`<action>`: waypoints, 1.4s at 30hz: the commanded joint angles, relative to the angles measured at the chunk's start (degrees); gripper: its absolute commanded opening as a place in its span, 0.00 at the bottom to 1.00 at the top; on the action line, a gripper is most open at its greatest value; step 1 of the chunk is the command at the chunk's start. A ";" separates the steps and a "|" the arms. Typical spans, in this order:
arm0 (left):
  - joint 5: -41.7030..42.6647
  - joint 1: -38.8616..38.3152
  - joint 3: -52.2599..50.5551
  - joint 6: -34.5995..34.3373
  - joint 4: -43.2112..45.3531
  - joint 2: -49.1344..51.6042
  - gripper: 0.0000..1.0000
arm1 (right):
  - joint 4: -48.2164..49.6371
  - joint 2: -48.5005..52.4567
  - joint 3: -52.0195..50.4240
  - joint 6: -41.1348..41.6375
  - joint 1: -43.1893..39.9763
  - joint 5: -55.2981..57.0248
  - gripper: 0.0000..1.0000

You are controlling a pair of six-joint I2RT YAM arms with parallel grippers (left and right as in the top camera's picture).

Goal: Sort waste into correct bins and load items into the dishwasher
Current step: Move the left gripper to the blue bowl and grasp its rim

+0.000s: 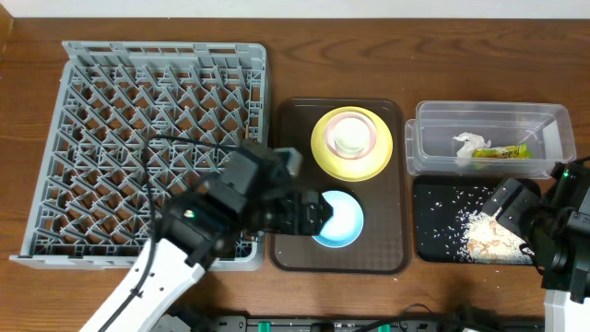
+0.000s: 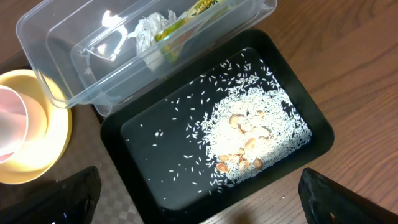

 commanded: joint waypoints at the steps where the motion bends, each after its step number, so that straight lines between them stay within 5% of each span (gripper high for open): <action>1: 2.23 -6.67 0.31 0.37 4.92 1.62 0.63 | -0.13 -0.28 0.70 0.42 -0.57 0.20 0.99; 10: -15.47 -20.52 0.31 -0.50 9.60 12.46 0.34 | -0.13 -0.31 0.68 0.42 -0.57 0.20 0.99; 25: -28.79 -27.50 0.31 -0.46 18.97 33.09 0.27 | -0.13 -0.28 0.68 0.42 -0.57 0.20 0.99; 36: -28.52 -27.56 0.31 -0.48 19.45 38.14 0.26 | -0.13 -0.28 0.68 0.42 -0.57 0.20 0.99; 42: -28.44 -27.56 0.31 -0.50 19.45 38.66 0.09 | -0.13 -0.28 0.68 0.42 -0.57 0.20 0.99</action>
